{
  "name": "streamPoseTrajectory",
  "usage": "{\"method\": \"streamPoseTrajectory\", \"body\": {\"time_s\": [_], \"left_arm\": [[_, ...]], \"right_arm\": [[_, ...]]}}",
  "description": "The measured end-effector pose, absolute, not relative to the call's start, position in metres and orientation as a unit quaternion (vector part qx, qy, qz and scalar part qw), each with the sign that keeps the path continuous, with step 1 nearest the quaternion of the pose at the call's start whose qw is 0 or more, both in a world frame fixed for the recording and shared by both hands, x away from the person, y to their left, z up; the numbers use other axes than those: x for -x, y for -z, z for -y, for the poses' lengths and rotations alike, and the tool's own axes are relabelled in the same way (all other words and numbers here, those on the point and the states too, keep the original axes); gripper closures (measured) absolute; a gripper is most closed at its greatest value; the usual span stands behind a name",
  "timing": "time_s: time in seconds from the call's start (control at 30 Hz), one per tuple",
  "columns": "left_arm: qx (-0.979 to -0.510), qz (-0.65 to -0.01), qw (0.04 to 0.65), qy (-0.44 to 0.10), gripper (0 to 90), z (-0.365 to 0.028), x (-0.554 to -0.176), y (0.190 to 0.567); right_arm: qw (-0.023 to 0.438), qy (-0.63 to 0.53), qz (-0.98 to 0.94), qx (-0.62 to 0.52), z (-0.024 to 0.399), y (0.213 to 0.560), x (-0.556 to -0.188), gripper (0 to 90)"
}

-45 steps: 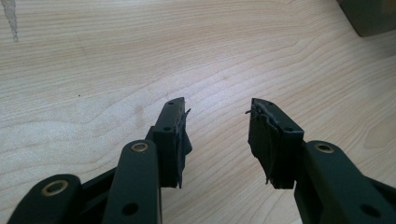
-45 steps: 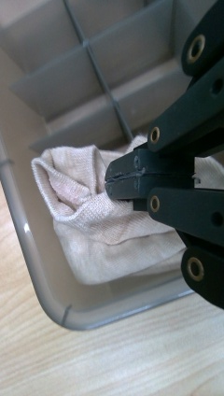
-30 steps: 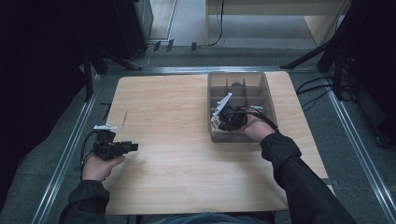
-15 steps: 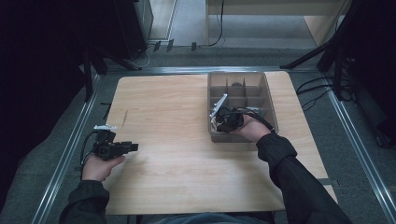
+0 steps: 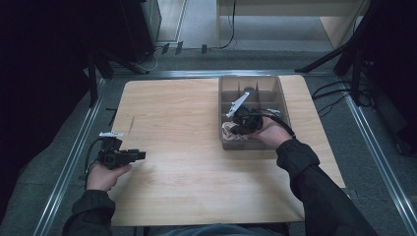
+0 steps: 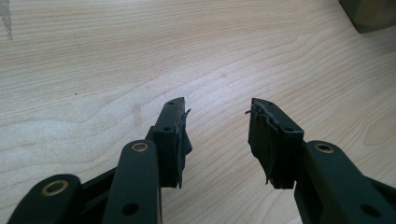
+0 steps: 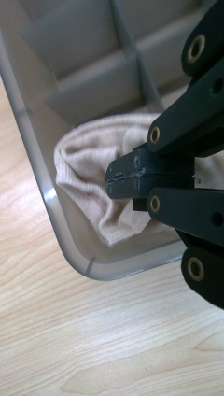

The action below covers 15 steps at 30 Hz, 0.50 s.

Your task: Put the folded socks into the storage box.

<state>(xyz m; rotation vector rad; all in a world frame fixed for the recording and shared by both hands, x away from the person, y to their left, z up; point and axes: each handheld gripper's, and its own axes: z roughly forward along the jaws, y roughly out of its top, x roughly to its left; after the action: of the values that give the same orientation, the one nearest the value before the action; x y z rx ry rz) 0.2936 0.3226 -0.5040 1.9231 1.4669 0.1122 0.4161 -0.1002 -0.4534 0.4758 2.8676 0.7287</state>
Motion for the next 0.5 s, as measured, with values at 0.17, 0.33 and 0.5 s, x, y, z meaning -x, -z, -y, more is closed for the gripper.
{"method": "streamPoseTrajectory", "body": {"time_s": [0.17, 0.33, 0.5], "left_arm": [[-0.743, -0.567, 0.352, -0.044, 55.6, -0.323, -0.294, 0.504], [-0.744, -0.567, 0.352, -0.044, 55.6, -0.322, -0.294, 0.504], [-0.744, -0.566, 0.352, -0.043, 55.6, -0.323, -0.294, 0.504]], "right_arm": [[0.085, -0.253, -0.950, -0.162, 0.106, 0.439, -0.418, 90.0], [0.099, -0.257, -0.946, -0.172, 0.110, 0.432, -0.424, 90.0], [0.102, -0.250, -0.944, -0.188, 0.111, 0.441, -0.435, 90.0]]}}
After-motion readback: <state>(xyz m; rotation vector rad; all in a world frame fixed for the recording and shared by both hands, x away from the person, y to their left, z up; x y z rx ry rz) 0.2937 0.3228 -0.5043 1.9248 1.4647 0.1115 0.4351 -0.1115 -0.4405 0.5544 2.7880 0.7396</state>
